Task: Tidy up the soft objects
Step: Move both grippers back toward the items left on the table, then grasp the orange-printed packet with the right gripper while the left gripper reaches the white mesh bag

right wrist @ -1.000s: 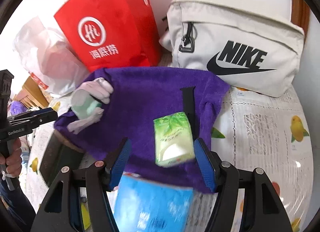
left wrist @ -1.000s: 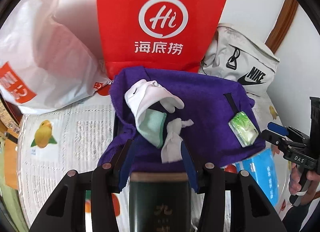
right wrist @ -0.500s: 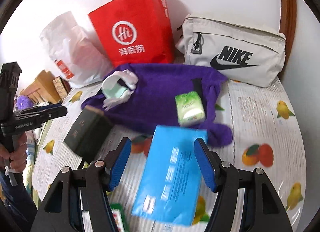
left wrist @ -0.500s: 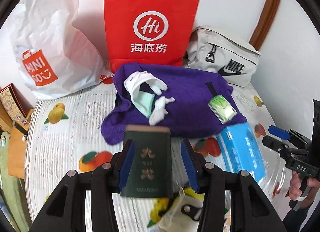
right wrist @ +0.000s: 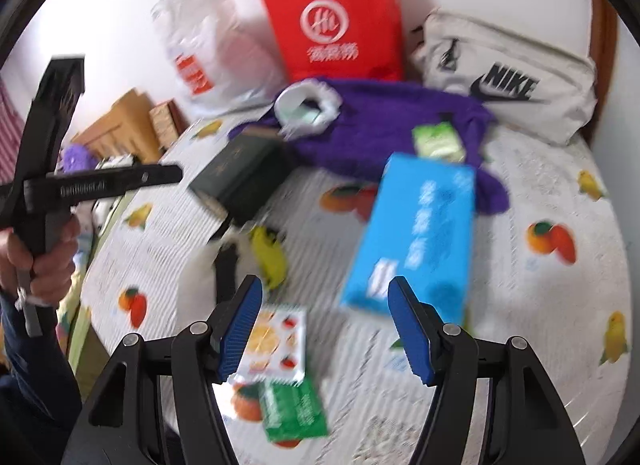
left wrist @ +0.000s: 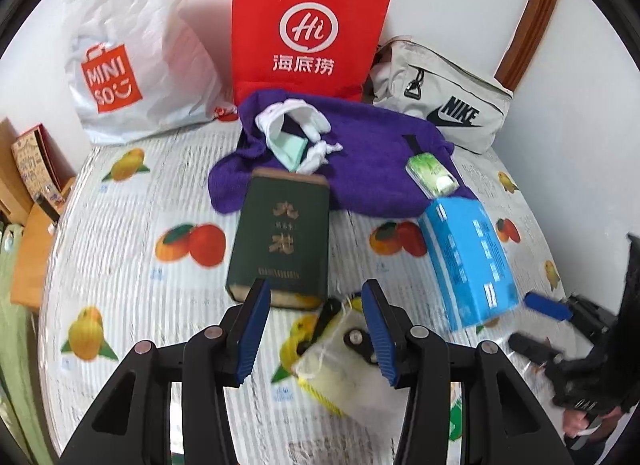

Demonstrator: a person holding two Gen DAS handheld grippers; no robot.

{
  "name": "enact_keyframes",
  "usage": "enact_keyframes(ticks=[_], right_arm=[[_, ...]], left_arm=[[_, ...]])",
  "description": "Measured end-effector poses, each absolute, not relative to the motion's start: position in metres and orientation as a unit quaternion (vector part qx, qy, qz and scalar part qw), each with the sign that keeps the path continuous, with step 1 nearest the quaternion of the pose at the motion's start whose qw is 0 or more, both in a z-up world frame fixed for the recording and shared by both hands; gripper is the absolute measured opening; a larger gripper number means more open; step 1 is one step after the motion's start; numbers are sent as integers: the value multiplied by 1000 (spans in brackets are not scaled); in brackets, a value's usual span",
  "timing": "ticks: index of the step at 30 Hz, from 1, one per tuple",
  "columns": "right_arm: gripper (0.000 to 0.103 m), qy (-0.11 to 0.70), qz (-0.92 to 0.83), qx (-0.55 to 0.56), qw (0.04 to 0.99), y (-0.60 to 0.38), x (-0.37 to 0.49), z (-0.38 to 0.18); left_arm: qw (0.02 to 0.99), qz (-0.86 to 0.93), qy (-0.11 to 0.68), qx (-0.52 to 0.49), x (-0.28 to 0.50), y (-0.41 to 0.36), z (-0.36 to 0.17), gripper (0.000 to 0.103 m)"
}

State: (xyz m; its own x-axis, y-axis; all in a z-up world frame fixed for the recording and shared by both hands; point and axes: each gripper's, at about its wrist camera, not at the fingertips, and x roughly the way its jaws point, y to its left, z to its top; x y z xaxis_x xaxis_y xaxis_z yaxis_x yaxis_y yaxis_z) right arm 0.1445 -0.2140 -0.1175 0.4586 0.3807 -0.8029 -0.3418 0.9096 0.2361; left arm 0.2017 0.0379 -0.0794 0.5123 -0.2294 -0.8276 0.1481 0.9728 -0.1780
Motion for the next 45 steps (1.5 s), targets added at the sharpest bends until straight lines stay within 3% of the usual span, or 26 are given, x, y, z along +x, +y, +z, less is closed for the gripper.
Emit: enact_keyframes(ticks=[12,23,28,45], right_arm=[[67,538,249,59,803,-188,134,-172],[67,540,228,56,808,-170,139,-175],[57,532,210,29,820,-167,134,-173],[57,509,137,44,848,-223,120,-144]], left_arm=[[859,-117,496,-50,175,40,-95,45],[853,-123,503,-59,170,44,-103,46],[851,-132,505,-65,167,46,-108,46],[835,-188,514,-62,165,10,-120,46]])
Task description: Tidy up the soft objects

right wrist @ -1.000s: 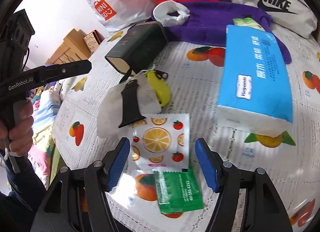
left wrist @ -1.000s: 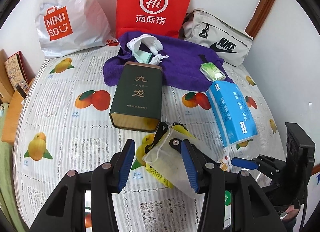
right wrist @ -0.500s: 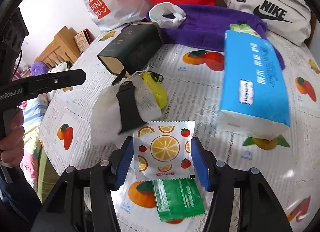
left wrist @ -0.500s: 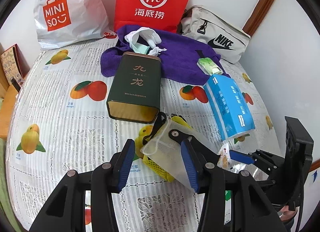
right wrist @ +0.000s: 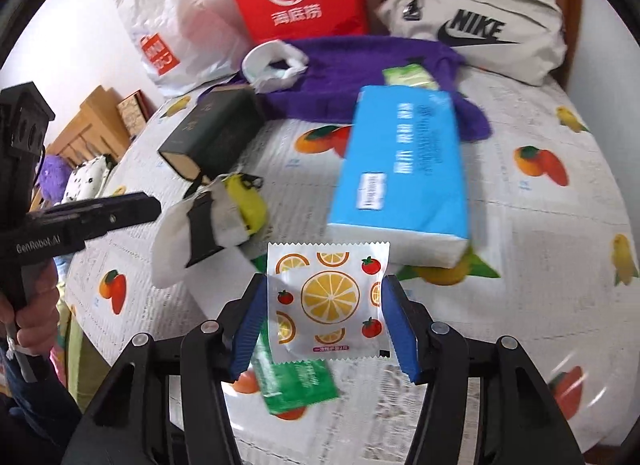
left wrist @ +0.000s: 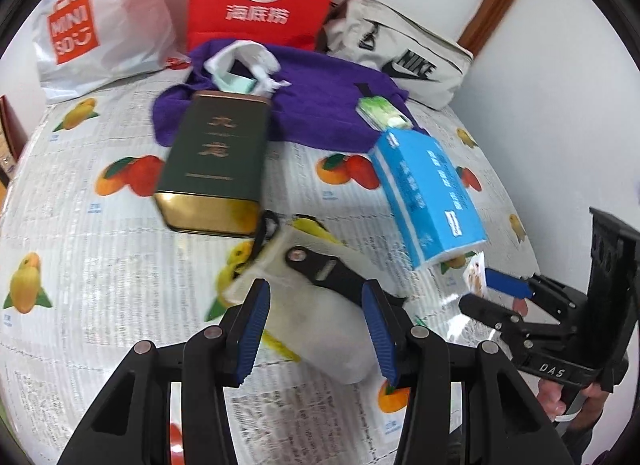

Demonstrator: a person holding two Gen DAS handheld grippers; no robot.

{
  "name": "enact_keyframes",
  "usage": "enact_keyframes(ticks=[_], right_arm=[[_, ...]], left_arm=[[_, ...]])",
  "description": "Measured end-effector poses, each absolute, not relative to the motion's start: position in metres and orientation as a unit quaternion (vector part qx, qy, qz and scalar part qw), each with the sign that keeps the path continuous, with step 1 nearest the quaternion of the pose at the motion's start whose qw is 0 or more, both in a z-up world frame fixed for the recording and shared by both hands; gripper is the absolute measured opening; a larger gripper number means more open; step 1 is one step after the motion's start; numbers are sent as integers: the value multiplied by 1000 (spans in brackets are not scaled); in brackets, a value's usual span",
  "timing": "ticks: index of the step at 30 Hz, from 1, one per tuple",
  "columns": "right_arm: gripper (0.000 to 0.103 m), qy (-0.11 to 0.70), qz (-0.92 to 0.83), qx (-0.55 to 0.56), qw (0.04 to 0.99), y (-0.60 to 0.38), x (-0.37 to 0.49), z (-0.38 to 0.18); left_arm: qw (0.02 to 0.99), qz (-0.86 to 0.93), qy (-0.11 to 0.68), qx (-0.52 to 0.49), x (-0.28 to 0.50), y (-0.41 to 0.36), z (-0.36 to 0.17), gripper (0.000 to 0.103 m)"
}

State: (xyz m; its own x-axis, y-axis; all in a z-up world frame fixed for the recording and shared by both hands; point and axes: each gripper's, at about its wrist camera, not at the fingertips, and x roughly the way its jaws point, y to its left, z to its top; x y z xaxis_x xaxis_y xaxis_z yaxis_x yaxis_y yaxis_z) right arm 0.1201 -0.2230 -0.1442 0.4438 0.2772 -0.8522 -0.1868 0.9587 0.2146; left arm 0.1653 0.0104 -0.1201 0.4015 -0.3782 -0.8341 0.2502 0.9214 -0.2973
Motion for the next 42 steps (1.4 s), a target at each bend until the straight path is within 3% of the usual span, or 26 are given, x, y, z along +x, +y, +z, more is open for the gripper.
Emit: enact_keyframes(ticks=[7,9,12,14,18,25,28,30,42], right_arm=[[57,509,126,58,849,-245,116,-147],[57,510,125,63,849,-248,115,-149],[57,514,127,70,845,-252,114,-155],[57,517,128,71,843,-253,113,-158],[57,516,130,79,843,-256,114,-161],[57,517,141,85,840,-257,115,-164],[57,517,143,87,839,-260,115,-165],[57,516,141,90,840,-263,115,-164],[57,517,151,102,836,-270,118,-169]], left_arm=[[820,-182,542,-34,175,-26,-143,46],[821,-167,546,-21,177,-32,-148,53],[821,-162,546,-39,180,-29,-152,52],[822,-169,543,-43,179,-26,-151,45],[830,-179,528,-30,173,-22,-141,17],[820,-193,537,-47,175,-20,-141,14],[815,-189,545,-58,179,-21,-142,27],[818,-168,548,-49,180,-23,-140,51],[806,-109,582,-11,199,-51,-159,55]])
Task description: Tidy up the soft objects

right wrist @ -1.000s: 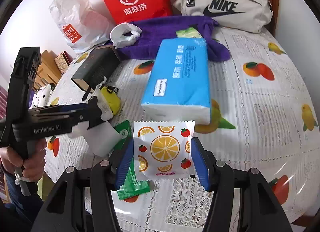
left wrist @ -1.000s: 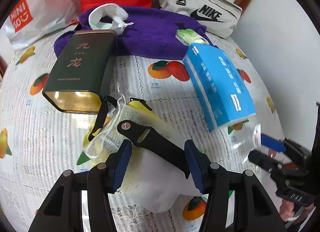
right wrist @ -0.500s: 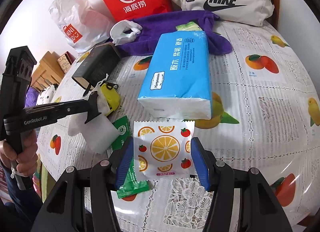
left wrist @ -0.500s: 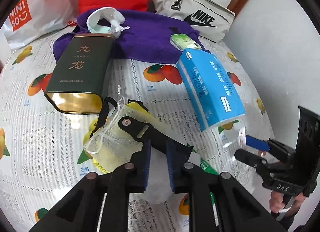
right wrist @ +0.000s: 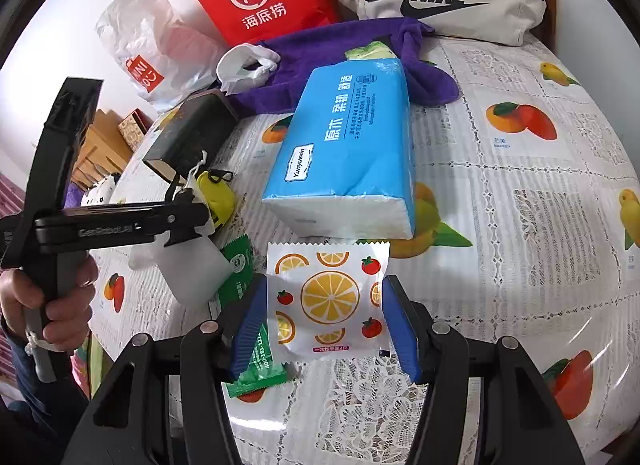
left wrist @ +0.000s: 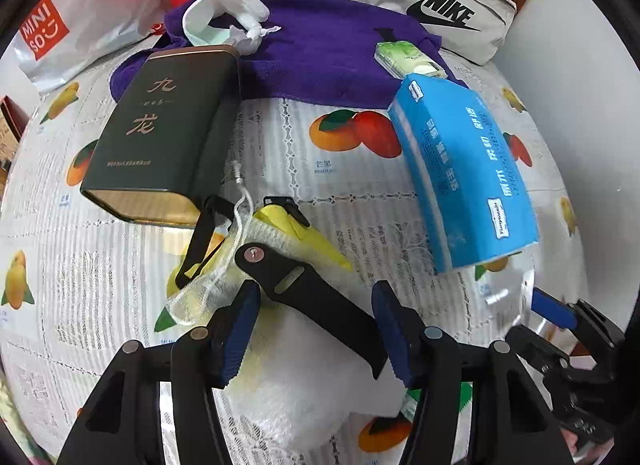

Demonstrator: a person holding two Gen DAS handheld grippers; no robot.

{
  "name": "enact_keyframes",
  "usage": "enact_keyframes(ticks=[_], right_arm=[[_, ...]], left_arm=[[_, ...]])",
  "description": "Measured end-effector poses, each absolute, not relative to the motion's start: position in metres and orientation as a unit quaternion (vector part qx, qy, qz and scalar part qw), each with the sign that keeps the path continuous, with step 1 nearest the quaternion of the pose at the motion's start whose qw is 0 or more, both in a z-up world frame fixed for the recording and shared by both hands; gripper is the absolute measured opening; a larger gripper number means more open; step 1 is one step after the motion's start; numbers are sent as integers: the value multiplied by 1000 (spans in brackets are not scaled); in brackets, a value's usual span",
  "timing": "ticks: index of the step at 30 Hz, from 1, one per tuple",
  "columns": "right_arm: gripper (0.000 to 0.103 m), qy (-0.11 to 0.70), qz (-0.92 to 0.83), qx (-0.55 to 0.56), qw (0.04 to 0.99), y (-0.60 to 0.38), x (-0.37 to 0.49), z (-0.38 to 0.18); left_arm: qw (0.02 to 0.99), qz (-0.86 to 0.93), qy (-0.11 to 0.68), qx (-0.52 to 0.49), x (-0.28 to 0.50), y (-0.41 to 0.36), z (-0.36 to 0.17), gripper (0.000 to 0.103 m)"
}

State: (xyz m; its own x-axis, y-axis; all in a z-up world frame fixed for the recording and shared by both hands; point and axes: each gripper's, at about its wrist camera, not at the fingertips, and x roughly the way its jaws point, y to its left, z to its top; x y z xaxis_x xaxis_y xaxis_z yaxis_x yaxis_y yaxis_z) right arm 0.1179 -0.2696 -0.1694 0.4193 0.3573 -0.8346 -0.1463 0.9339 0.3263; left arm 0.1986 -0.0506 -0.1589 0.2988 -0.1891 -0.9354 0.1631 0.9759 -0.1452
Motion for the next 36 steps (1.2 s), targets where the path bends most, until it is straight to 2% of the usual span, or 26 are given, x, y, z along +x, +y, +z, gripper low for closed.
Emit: enact_keyframes(ticks=[1,2,3,6,8,19,21,23,24,26,27,30,36], right_arm=[[57,517,151,102,836,-270,118,-170],[57,517,152,104,836,-270,117,-170],[57,518,153,105,835,-271,116,-171],[57,519,152,106,834,-271,114,-173],[57,520,153,107,834,-271,115,-174],[57,518,161,99,834,-264,113,-170],[57,520,162,96,833,-262,114,-171],[57,521,162,96,832,-262,115,-171],[57,521,162,96,832,-261,116,-171],[57,522,162,94,832,-261,117,-170],[57,522,162,93,833,-261,117,-170],[57,522,161,93,833,-262,117,-170],[57,526,160,93,830,-262,118,-172]], left_arm=[[806,-111,581,-10,198,-51,-160,52],[806,-115,580,-11,198,-51,-160,40],[808,-122,576,-9,195,-51,-159,35],[818,-131,561,0,189,-47,-151,24],[819,-140,557,-3,185,-44,-146,20],[811,-146,566,-32,178,-12,-148,19],[810,-145,567,-38,179,-9,-151,22],[811,-136,568,-28,181,-10,-152,33],[817,-124,564,-18,182,-11,-151,34],[821,-123,558,-21,186,-11,-150,33],[820,-125,558,-26,187,-10,-150,28],[819,-133,558,-22,189,-11,-151,22],[813,-141,565,-9,184,-12,-153,23]])
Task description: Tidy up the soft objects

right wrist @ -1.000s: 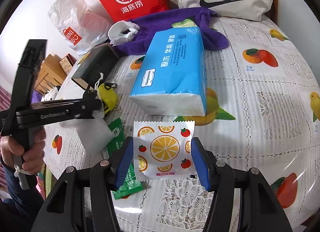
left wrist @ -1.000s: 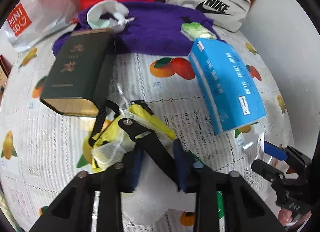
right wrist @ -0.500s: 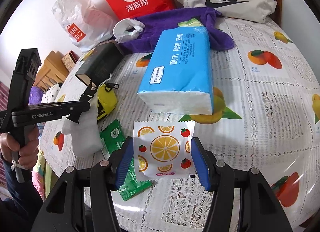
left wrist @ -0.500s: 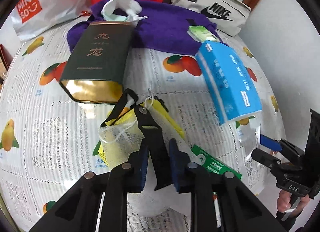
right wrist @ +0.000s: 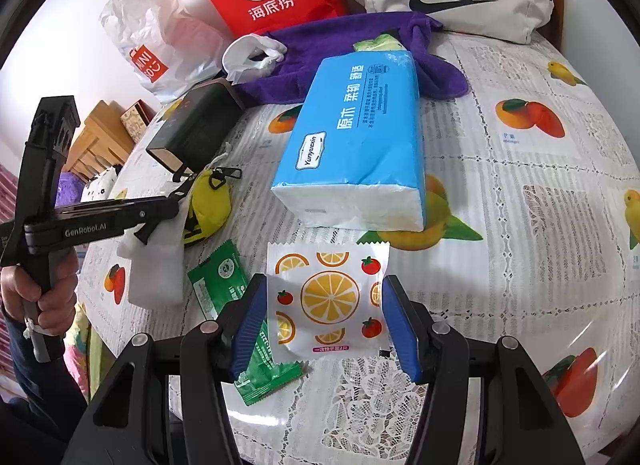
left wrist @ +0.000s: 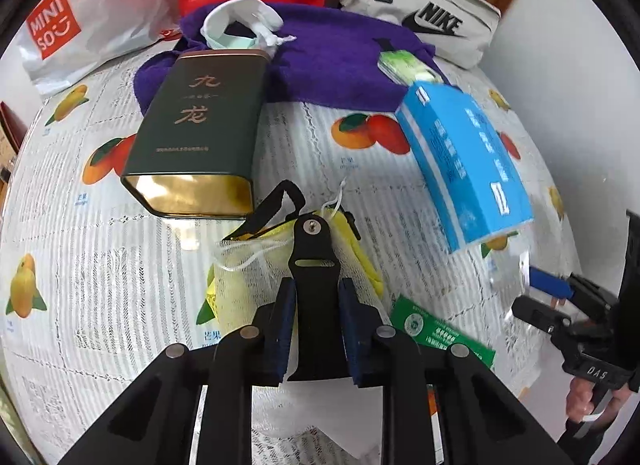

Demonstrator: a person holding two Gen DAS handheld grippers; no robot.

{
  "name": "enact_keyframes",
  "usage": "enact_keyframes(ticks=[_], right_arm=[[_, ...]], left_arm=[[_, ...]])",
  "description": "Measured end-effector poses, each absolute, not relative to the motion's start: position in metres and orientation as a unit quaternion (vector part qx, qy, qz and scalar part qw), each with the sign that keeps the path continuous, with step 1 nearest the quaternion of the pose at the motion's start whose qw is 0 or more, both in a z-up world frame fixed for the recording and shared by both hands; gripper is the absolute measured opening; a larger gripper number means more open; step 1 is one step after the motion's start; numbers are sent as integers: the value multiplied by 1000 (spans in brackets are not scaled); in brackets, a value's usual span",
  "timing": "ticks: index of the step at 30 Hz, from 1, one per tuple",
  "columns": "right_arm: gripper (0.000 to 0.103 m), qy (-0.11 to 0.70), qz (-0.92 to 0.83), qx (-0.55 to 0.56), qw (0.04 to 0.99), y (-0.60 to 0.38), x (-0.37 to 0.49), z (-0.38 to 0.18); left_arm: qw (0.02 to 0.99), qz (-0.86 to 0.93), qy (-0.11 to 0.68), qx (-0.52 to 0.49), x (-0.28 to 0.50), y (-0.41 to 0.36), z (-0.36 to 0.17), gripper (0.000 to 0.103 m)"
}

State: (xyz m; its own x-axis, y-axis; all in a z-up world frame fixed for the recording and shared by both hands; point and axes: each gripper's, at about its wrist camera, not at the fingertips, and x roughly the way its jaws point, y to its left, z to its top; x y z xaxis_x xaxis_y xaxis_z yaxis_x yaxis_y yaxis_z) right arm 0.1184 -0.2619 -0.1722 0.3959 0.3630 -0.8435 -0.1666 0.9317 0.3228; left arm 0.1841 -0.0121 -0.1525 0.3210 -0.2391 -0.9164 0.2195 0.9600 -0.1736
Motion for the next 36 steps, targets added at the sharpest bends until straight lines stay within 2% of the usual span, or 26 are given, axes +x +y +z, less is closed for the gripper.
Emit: enact_keyframes(ticks=[5,8,22,36], right_arm=[[57,527,163,93,829,-259,119,-173],[57,526,163,88,830,-258,119,-172],[57,506,158,83,844,-262,123,-151],[57,481,152,72,860,-262,144,-122]], left_arm=[[810,-135,570,6,185,-18,-158,24],[814,-135,565,10,184,-18,-155,20],[836,-162,520,-63,181,14,-113,20],[853,-151,495,-70,199,24,-99,20]])
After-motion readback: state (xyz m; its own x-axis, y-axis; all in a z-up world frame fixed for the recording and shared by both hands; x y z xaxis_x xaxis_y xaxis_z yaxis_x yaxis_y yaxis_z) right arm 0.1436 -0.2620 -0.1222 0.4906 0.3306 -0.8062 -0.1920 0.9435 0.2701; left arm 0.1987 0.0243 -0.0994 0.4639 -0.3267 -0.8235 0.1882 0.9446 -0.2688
